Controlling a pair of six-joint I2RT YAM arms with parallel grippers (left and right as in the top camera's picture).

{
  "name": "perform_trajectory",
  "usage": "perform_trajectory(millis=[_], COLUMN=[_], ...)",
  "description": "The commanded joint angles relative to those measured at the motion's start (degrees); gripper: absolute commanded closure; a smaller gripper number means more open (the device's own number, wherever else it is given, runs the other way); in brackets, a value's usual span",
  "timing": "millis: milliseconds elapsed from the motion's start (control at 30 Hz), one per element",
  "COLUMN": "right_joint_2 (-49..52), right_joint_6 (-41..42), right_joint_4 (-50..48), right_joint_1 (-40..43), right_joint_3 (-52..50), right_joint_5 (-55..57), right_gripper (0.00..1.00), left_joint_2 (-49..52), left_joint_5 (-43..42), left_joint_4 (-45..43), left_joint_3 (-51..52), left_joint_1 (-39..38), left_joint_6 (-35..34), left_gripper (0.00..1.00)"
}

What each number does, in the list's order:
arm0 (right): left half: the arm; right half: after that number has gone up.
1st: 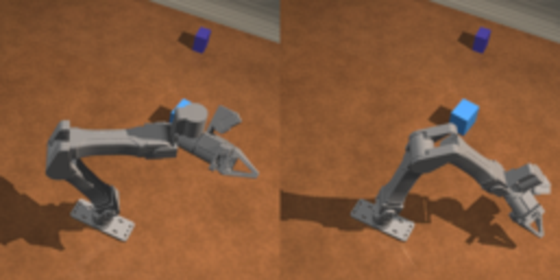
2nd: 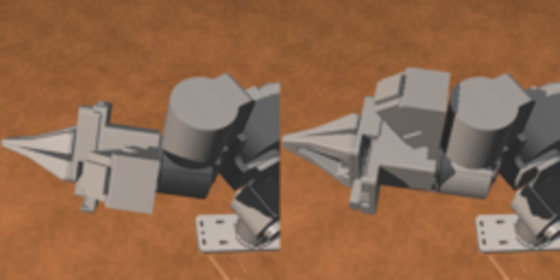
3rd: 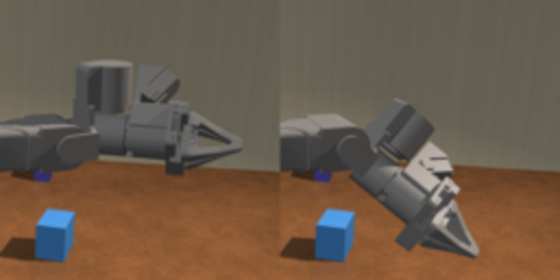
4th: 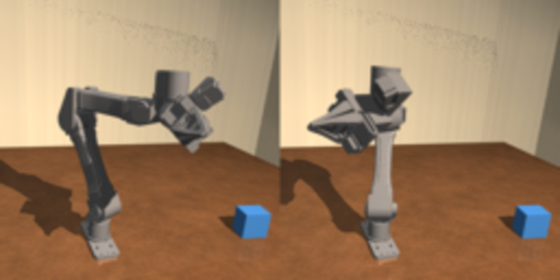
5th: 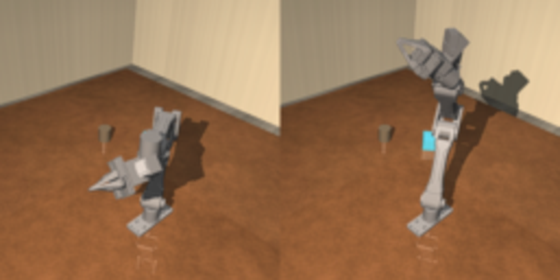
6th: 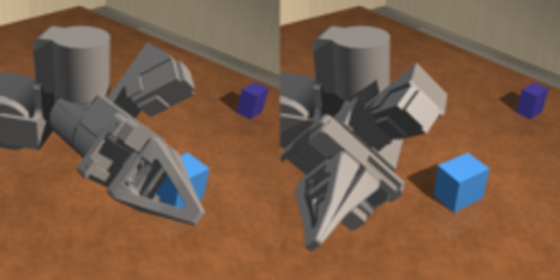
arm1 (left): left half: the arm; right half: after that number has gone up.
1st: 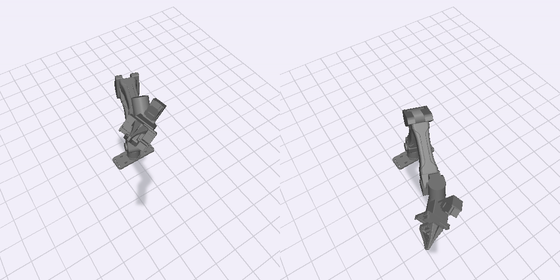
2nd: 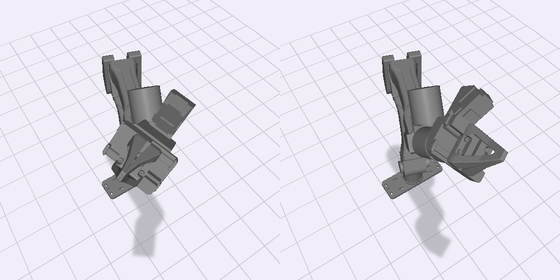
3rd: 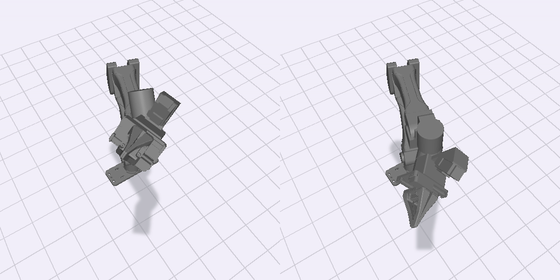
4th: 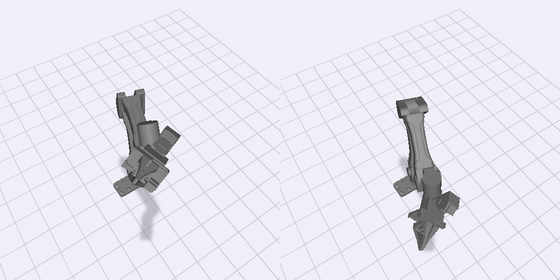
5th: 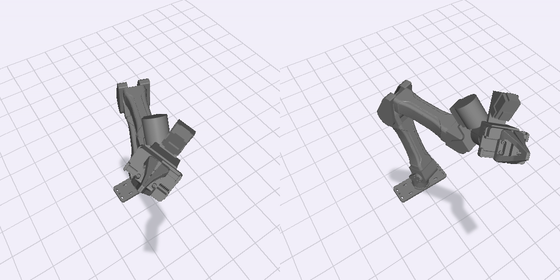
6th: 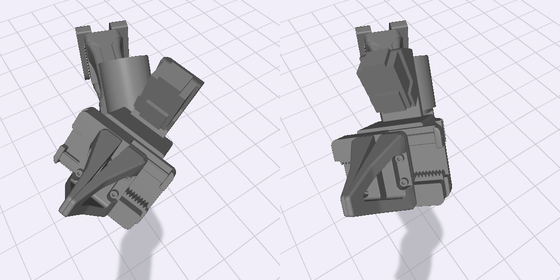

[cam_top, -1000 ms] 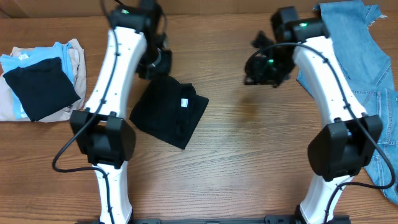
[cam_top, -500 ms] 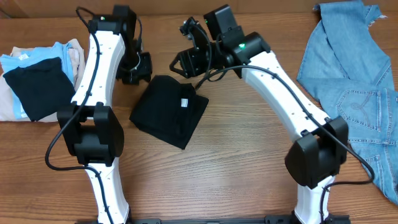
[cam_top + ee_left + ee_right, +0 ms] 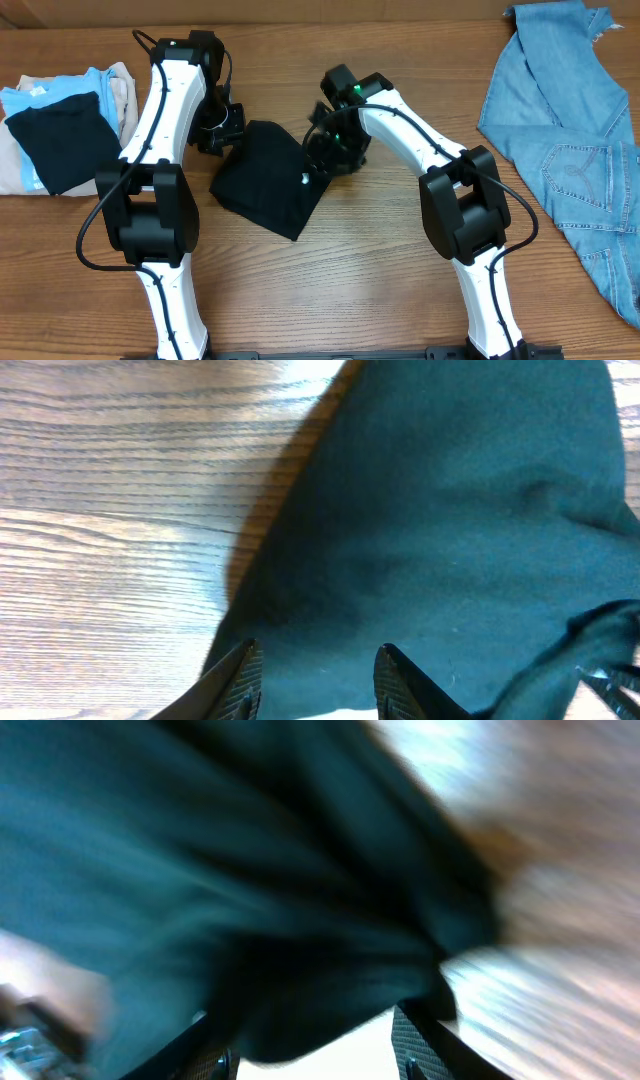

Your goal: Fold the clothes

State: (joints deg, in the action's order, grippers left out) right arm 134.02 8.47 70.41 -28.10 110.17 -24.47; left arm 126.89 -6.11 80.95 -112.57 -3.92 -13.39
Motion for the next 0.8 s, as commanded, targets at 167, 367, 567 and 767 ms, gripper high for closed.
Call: perform_trajectory(millis=[167,367,567,767], right_joint_2=[-0.6,-1.6,-8.2,-10.7], right_joint_6=[-0.9,-1.1,-1.7,-3.2], right_joint_4=[1.9,5.0,8.8,11.2], right_joint_1=[2.0,3.5,3.5,-1.6], right_joint_3=[0.4,2.2,5.3,5.2], right_joint_5=[14.0,16.5,7.6,1.7], right_gripper=[0.47,0.48,0.46,0.44], left_joint_2=[-0.2,-0.2,-0.2,-0.2], left_joint_5=[1.7,2.1,2.1,2.2], left_joint_4=[-1.3,-1.6,-4.2,-4.7], left_joint_3=[0.3,0.4,0.4,0.4], left_joint_1=[0.1,0.0,0.0,0.0], left_joint_6=[-0.1,0.1,2.4,3.1], left_gripper=[0.58,0.56,0.55,0.54])
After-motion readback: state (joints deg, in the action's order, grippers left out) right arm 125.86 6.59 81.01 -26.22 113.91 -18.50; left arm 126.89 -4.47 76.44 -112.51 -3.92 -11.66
